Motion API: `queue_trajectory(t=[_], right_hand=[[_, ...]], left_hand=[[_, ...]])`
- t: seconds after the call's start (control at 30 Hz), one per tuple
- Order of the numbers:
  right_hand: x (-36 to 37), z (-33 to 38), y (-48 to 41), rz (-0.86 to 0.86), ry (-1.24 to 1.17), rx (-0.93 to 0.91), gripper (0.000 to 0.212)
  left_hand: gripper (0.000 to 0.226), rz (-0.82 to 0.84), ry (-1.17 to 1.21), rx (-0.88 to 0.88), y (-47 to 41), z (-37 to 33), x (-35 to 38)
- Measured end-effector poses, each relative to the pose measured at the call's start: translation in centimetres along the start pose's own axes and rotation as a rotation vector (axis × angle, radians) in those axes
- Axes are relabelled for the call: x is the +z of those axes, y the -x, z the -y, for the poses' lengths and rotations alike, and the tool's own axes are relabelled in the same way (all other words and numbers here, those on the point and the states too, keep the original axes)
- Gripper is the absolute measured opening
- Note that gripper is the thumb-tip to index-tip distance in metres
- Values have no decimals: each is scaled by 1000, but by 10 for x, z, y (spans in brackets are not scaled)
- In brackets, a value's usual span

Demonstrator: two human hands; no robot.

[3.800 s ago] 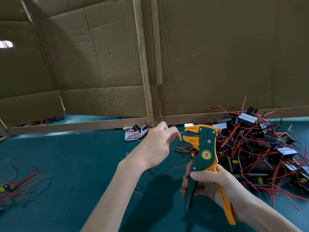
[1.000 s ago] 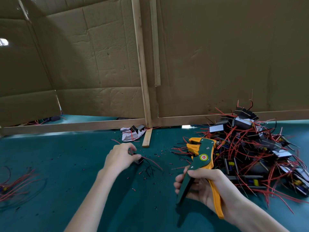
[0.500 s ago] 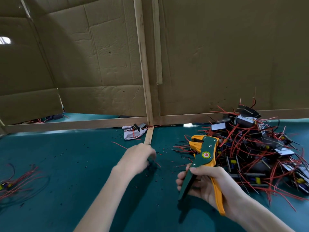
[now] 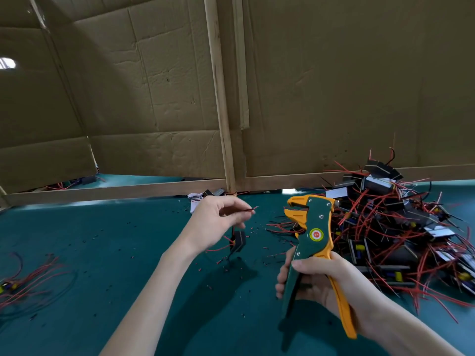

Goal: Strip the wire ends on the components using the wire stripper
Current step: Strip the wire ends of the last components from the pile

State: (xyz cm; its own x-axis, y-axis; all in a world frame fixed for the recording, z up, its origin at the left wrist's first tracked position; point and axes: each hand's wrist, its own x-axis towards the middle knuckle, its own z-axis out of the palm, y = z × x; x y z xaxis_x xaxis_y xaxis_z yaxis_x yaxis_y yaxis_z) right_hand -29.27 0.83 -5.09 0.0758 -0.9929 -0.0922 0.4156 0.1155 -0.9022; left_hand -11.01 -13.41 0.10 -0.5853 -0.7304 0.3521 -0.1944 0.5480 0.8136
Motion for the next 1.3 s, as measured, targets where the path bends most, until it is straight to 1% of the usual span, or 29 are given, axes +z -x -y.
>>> queue_trajectory(t=[0.1,0.2,0.37,0.5,0.63,0.73,0.8,1.0,1.17,1.3], right_hand=[[2,1,3,73,54,-22,41],[5,1,6,139,60,-25,38],[9,5,9,173,54,-25,39],[14,10,12,152,53,-19,32],[20,11,14,82,52,-11,33],[22,11,16,65,71,-4,25],[22,10,18,55,62,12,24],[21,11,17,118,14,-6,30],[21,12,14,128,-8,4,24],[20,13,15,136,2,2,21]], left_hand=[[6,54,126,34,2,-20,3],[9,93,157,46,4,-30,6],[3,118,107,41,5,-31,5],[4,145,99,42,5,-32,8],[11,166,108,48,6,-35,8],[11,174,125,48,7,-36,6],[13,170,131,51,6,-35,6],[9,153,220,83,7,-36,6],[9,149,228,91,7,-37,6],[4,152,195,96,7,-37,8]])
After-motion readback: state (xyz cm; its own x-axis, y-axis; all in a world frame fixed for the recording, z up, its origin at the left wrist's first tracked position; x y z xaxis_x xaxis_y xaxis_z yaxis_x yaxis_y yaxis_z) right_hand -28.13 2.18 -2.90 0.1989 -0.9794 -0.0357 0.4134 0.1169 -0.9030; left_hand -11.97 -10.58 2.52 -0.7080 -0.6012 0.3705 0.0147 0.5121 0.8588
